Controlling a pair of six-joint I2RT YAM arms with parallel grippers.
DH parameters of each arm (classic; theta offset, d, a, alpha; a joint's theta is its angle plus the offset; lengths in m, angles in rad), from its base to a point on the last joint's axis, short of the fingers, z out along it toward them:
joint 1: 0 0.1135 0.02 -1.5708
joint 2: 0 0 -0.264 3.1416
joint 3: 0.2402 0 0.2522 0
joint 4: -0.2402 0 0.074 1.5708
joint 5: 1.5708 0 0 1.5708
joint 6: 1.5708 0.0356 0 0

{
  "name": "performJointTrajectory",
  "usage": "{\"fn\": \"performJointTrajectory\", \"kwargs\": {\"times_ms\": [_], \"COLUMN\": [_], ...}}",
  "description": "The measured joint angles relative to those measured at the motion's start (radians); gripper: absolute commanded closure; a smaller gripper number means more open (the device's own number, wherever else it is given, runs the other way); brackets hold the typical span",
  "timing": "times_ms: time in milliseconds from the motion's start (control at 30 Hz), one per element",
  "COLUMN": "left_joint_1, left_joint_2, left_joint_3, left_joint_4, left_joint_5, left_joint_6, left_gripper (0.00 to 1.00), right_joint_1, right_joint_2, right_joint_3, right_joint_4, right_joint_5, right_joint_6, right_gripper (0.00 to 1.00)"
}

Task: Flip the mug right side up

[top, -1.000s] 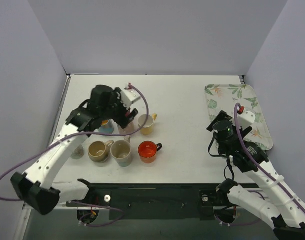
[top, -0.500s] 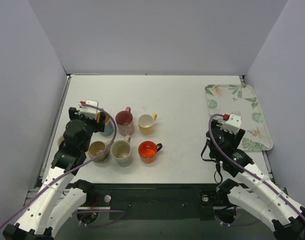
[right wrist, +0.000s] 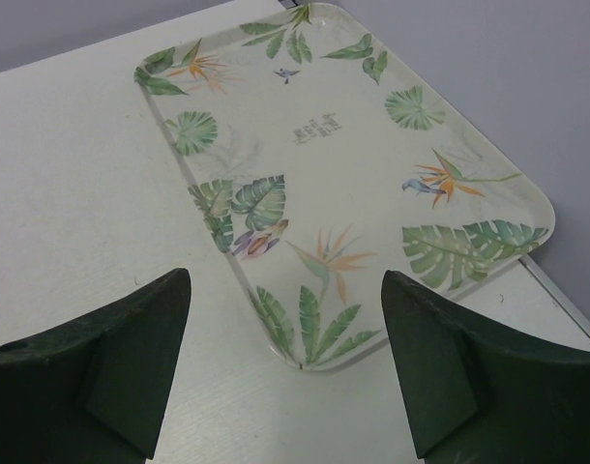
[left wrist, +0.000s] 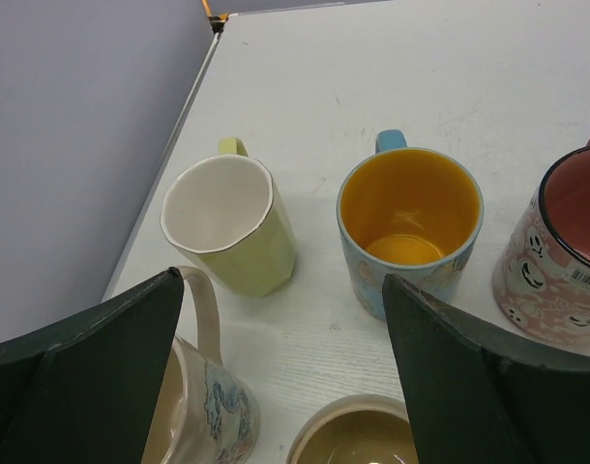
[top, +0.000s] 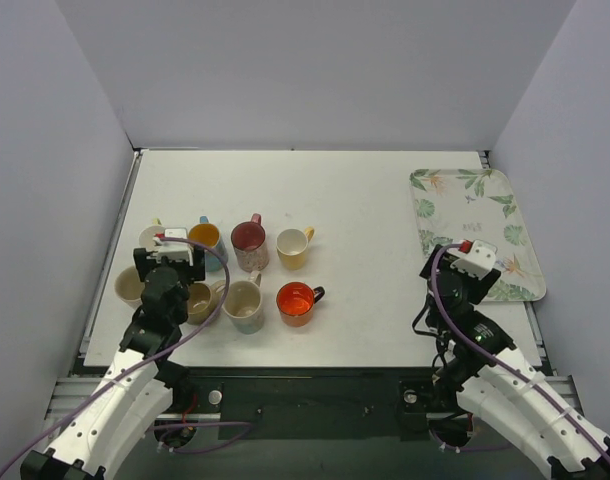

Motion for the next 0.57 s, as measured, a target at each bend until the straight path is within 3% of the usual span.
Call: {"fn": "performJointTrajectory", "kwargs": {"times_ms": [567], "left_joint_1": [-0.007], "left_joint_2": [0.003], "left_joint_3": [-0.028], "left_joint_4": [0.059], "left_joint_5": [0.016], "left_joint_6": [-0.004], "left_gripper": [0.06], "right_joint_1": [0.0], "right_joint_2": [0.095], "right_joint_3": [-0.024], "right_joint_4": [0.016], "right_joint_5": [0.016], "right_joint_6": [0.01], "right_gripper": [0.25]}}
